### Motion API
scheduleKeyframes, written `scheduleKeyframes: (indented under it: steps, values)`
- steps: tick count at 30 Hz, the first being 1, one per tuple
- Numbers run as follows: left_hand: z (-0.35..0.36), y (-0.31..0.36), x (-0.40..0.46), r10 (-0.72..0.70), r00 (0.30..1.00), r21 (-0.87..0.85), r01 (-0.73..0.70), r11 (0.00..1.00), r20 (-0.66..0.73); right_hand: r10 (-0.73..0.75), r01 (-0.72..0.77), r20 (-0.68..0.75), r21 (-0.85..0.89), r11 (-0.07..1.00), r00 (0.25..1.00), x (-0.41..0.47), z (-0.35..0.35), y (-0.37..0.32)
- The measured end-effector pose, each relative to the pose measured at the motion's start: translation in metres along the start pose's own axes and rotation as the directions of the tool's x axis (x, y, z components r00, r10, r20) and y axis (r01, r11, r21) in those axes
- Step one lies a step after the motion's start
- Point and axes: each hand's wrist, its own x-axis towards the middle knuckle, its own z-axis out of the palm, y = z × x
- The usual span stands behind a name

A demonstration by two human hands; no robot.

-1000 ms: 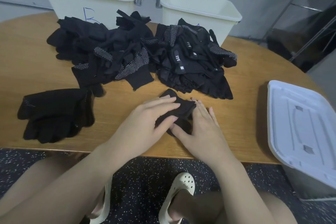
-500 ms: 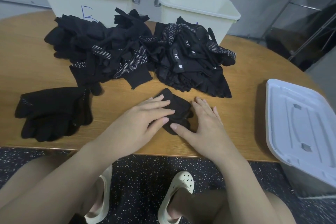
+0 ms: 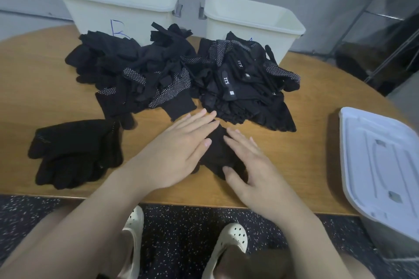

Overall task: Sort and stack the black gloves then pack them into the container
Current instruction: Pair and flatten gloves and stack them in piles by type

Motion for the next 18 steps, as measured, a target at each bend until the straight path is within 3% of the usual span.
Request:
scheduleKeyframes:
  steps: [6, 13, 18]
  values:
    - [0.009, 0.002, 0.003, -0.073, 0.974, 0.152, 0.041, 0.987, 0.216, 0.010, -0.013, 0.069, 0.039, 0.999, 0.998, 0.004, 0.004, -0.003]
    - [0.006, 0.000, 0.001, -0.192, 0.951, 0.238, 0.134, 0.962, 0.241, 0.079, -0.086, 0.106, 0.067, 0.994, 0.991, -0.008, -0.001, 0.009]
    - [0.005, -0.004, -0.013, -0.203, 0.965, 0.223, 0.164, 0.961, 0.167, 0.124, -0.121, -0.010, 0.142, 0.982, 0.992, -0.008, -0.007, 0.008]
